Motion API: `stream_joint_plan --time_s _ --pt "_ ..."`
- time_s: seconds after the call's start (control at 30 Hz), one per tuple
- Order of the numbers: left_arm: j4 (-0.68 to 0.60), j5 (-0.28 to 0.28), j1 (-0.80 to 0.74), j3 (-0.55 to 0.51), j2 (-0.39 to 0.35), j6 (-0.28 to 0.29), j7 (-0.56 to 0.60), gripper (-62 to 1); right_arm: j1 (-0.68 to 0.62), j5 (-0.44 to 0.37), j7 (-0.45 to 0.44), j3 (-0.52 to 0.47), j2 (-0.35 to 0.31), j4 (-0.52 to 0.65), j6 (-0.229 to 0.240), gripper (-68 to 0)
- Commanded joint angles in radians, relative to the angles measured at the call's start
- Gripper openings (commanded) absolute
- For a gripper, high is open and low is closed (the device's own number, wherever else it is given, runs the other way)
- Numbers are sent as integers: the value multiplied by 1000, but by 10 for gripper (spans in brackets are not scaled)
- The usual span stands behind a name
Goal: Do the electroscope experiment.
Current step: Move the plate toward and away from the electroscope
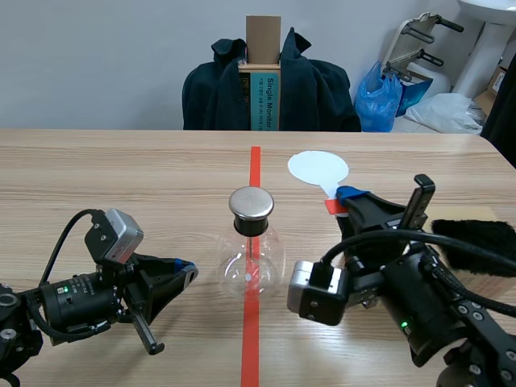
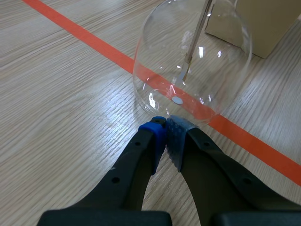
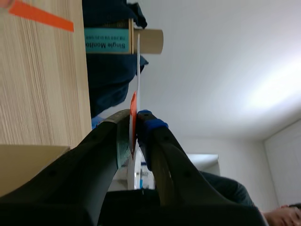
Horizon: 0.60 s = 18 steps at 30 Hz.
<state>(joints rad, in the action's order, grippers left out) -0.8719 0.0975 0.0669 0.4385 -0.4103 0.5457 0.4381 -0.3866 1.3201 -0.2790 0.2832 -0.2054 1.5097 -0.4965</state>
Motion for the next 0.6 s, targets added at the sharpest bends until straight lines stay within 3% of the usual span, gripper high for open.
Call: stream_joint_plan --time_s 0.0,0.33,0.57 --pt "-10 10 13 -1 0 -2 14 -580 1 -2 -29 -3 -8 13 -11 -667" --pt "-10 10 13 -1 0 -2 14 -580 1 -2 -225 -3 -8 13 -11 -667" --pt "-10 10 13 -1 0 -2 14 -580 1 -2 -305 -3 -8 13 -11 -667"
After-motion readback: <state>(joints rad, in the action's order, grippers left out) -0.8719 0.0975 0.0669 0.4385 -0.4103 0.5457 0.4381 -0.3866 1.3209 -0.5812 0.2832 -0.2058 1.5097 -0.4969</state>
